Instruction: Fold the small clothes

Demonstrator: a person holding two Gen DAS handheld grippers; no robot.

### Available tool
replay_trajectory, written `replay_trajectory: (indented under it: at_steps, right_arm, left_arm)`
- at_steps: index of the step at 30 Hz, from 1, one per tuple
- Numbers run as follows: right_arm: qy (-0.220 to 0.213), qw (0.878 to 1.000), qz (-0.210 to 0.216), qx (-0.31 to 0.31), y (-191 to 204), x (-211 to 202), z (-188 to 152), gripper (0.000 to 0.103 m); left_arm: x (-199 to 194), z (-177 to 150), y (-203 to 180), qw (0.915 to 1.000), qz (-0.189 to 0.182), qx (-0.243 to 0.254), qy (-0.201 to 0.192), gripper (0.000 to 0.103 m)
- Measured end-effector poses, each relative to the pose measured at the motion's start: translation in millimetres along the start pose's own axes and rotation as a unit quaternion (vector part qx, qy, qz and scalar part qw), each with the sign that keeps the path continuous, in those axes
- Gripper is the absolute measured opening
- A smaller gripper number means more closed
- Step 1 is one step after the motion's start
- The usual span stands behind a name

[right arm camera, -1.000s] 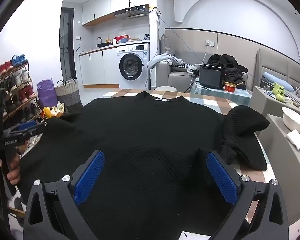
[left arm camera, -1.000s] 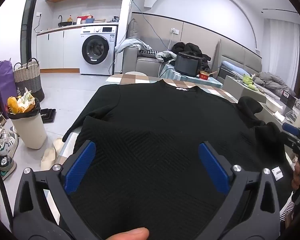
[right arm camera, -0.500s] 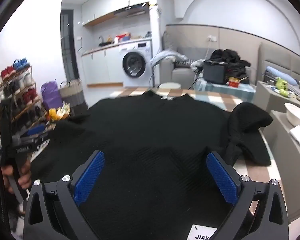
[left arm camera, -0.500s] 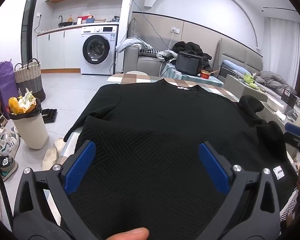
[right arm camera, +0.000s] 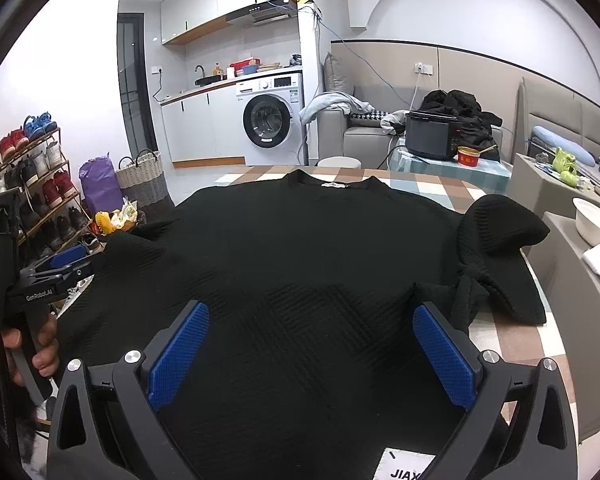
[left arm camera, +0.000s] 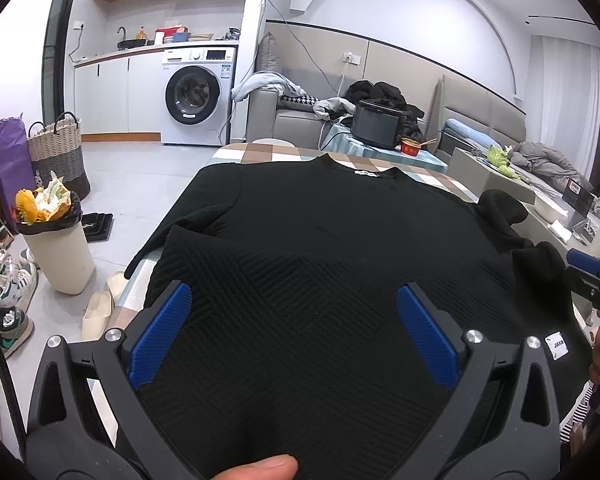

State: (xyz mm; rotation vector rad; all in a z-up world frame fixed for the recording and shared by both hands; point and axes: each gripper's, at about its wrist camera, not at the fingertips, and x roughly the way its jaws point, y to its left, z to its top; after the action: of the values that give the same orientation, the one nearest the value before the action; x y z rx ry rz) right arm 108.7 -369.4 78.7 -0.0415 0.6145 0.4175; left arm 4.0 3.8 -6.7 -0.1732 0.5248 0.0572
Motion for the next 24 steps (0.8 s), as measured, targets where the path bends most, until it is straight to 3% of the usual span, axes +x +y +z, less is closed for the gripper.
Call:
replay_trajectory:
  at_steps: [24]
  right_arm:
    - [0.006,1.0,-0.008,0.023,-10,2,-1,0.103]
  left_arm:
    - [-3,1,-4,0.9999,-0.016,0.003,0.006,0.102]
